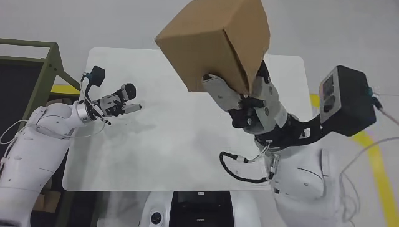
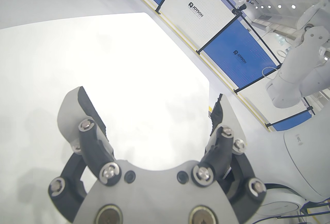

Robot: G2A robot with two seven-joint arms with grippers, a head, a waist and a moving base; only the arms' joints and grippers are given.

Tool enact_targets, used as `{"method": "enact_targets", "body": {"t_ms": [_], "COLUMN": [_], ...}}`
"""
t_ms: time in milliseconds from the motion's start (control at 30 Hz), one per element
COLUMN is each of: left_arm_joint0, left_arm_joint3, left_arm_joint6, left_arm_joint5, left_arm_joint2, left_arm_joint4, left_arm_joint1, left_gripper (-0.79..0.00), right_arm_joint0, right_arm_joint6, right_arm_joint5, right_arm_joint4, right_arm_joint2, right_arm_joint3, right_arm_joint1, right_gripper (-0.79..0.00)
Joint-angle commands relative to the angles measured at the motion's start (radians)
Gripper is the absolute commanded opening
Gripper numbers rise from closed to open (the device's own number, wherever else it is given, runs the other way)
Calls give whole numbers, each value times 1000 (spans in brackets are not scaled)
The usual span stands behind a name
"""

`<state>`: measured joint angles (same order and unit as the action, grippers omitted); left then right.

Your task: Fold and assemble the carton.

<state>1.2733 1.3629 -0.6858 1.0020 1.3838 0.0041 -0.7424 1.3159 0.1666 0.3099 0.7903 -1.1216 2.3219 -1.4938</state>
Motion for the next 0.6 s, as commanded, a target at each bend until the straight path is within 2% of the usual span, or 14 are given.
{"method": "enact_targets", "body": {"t_ms": [0, 100, 233, 433, 567], "left_arm_joint0": [0, 0, 0, 0, 0], "left_arm_joint3": [0, 0, 0, 0, 0], "left_arm_joint6": [0, 0, 0, 0, 0], "left_arm_joint5": [0, 0, 0, 0, 0], "left_arm_joint2": [0, 0, 0, 0, 0], "left_arm_joint4": [0, 0, 0, 0, 0], "left_arm_joint1": [0, 0, 0, 0, 0], "left_gripper": [0, 0, 0, 0, 0], "right_arm_joint0": [1, 4, 28, 84, 94], "right_arm_joint6": [11, -19, -154, -251, -262], "right_arm_joint5": [-15, -22, -1, 48, -21], "right_arm_joint4": [120, 317, 522, 552, 662], "right_arm_joint2": [-7, 19, 61, 73, 50], "right_arm_joint3": [19, 28, 28, 28, 28], "right_arm_joint1": [4, 8, 14, 24, 28], "right_gripper": [-785, -785, -785, -785, -785]}}
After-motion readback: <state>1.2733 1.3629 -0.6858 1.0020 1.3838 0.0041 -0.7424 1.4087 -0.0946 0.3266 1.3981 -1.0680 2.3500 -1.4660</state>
